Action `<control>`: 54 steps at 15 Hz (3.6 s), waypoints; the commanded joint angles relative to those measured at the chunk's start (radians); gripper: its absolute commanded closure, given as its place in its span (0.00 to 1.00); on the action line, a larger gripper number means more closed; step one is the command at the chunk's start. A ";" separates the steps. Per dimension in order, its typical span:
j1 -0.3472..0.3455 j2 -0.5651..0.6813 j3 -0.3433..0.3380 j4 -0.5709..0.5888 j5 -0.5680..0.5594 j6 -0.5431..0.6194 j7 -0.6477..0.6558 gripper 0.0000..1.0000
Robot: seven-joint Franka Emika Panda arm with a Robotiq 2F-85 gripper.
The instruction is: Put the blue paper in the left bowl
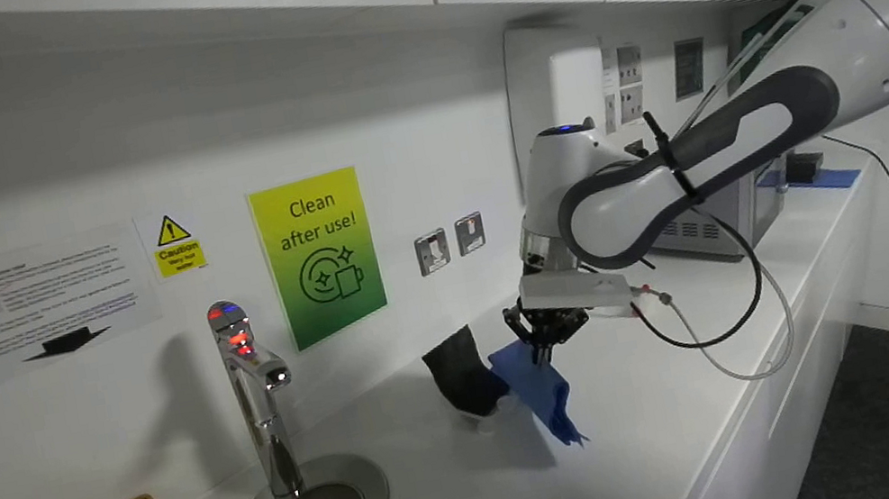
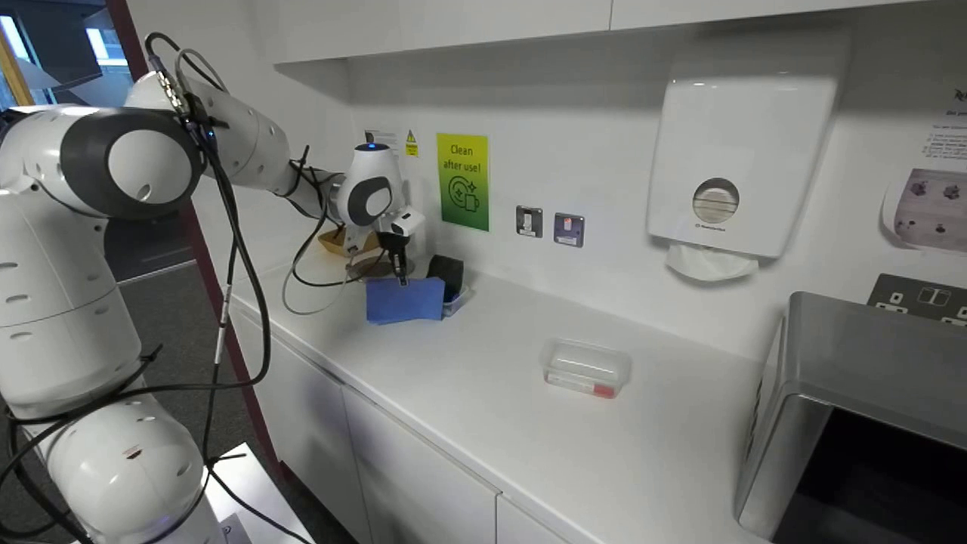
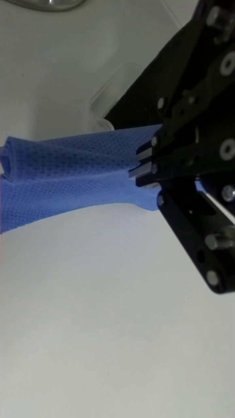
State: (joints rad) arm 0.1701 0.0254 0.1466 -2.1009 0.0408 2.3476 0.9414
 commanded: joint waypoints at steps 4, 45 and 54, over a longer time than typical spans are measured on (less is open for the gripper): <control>-0.001 0.000 0.003 0.004 0.000 -0.016 -0.014 0.97; -0.028 0.090 -0.042 0.211 0.167 -0.062 0.067 0.99; -0.035 0.144 -0.064 0.253 0.208 -0.095 0.073 0.99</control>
State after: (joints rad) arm 0.1503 0.1510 0.0852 -1.9035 0.2208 2.3137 1.0099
